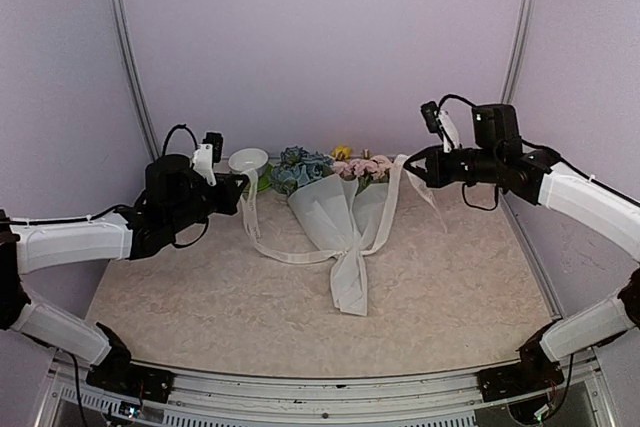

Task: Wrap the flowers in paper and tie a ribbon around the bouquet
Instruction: Tie the ribbon around the folded bouquet, then cross the half-tied ribbon over the folded bouquet.

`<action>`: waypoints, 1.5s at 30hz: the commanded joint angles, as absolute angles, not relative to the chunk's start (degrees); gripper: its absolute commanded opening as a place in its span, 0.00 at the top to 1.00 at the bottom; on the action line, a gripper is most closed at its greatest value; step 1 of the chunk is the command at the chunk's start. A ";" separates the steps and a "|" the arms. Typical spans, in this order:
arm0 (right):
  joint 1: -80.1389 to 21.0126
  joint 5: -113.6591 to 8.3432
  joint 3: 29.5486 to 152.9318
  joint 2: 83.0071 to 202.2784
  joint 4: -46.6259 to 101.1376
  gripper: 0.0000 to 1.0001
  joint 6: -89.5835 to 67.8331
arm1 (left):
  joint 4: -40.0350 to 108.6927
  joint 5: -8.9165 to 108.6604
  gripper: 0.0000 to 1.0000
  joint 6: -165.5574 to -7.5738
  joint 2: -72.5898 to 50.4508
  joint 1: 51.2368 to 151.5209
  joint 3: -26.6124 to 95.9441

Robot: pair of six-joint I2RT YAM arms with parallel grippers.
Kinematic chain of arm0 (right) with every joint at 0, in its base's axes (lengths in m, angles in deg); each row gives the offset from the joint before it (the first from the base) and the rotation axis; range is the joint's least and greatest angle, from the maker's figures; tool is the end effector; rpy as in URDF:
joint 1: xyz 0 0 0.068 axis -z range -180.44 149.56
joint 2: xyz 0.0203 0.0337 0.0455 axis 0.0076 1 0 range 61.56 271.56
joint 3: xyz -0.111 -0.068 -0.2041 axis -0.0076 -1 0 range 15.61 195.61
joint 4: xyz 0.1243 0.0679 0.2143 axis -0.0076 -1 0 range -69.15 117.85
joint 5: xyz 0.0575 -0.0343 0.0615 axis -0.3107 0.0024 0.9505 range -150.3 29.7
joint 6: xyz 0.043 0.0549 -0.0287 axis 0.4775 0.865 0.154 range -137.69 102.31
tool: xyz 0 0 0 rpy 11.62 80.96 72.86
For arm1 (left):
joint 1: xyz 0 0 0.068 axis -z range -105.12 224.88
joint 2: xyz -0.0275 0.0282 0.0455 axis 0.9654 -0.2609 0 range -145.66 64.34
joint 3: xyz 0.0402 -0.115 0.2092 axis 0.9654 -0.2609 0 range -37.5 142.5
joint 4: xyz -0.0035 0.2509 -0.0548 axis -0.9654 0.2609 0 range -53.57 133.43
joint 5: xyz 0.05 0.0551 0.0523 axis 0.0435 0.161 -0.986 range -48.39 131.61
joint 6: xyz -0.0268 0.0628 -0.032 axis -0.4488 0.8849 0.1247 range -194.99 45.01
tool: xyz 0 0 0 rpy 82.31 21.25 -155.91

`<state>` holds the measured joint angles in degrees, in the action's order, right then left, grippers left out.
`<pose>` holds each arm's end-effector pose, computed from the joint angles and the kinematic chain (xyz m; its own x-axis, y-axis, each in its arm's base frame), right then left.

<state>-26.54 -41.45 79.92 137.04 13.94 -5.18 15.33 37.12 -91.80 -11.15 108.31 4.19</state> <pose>0.2878 0.1638 0.2937 -0.5187 -0.0259 -0.8546 -0.5806 0.7444 0.3298 0.2772 -0.1770 0.2244 -0.3159 -0.1370 -0.9388 0.4117 0.8717 -0.2658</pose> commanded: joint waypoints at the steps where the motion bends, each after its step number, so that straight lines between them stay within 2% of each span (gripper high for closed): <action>1: -33.32 -31.68 85.20 134.52 15.50 1.00 -10.91 | 16.92 50.38 1.00 -79.42 -12.77 114.52 8.31; 4: -33.57 -27.71 85.44 132.92 20.86 1.00 -9.23 | 17.63 55.49 1.00 -74.94 -13.62 117.64 8.19; 5: -33.57 -26.41 85.17 132.59 22.43 1.00 -8.77 | 19.25 56.41 0.93 -73.67 -14.31 118.33 8.61; 7: -33.78 -23.82 84.20 132.08 25.64 1.00 -7.58 | 23.37 58.51 0.59 -69.42 -15.13 119.85 9.35; 8: -33.94 -22.66 83.17 131.93 27.78 1.00 -6.52 | 24.57 59.97 0.46 -66.52 -14.72 120.90 9.23; 9: -34.14 -21.54 81.60 131.88 30.29 1.00 -5.88 | 24.81 61.02 0.37 -63.24 -13.81 122.92 8.67; 11: -34.52 -19.79 80.33 132.35 33.15 1.00 -5.30 | 23.04 62.30 0.24 -57.36 -11.07 125.23 6.83; 14: -35.07 -17.86 80.87 133.61 34.37 1.00 -5.11 | 20.04 68.13 0.13 -51.92 -8.71 125.02 4.77; 16: -35.59 -16.33 80.70 134.01 35.70 1.00 -4.93 | 22.32 72.31 0.09 -48.63 -9.35 123.73 6.29; 18: -36.23 -15.13 80.40 134.58 36.84 1.00 -4.52 | 21.96 70.56 0.09 -48.34 -11.35 123.45 8.79; 19: -36.63 -14.53 80.28 135.02 37.04 1.00 -4.44 | 19.49 66.67 0.10 -50.54 -12.74 123.52 9.98; 22: -37.94 -12.34 80.21 137.32 37.53 1.00 -3.96 | 11.00 61.59 0.28 -55.93 -19.97 123.91 15.12; 27: -39.82 -9.24 81.19 140.41 37.02 1.00 -3.50 | 9.27 63.32 0.32 -54.19 -31.02 125.90 26.19; 30: -40.11 -9.85 80.42 140.76 37.00 1.00 -3.13 | 9.80 72.88 0.37 -53.31 -33.20 126.18 28.46; 33: -40.16 -10.81 79.33 140.11 37.64 1.00 -3.34 | 6.75 76.32 0.63 -54.67 -33.52 126.30 26.94; 36: -40.12 -8.70 79.32 140.55 37.84 1.00 -3.46 | 3.01 75.52 1.00 -57.08 -34.15 126.47 25.84; 38: -39.97 -7.73 80.58 141.50 34.26 1.00 -5.08 | 2.35 74.58 1.00 -57.84 -33.84 126.70 25.67; 40: -38.65 -11.80 79.48 141.42 31.35 0.77 -6.97 | 0.33 73.89 1.00 -58.97 -32.94 126.73 24.43; 42: -35.30 -17.83 75.11 141.22 33.77 0.63 -4.19 | -1.75 74.04 1.00 -59.32 -32.07 126.82 22.75; 45: -27.64 -12.52 70.82 145.81 40.62 0.62 3.52 | -0.91 75.64 1.00 -58.07 -31.68 127.36 21.96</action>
<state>-35.77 -12.75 76.07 141.29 35.73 -3.69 2.41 73.27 -57.86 -33.27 126.41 23.40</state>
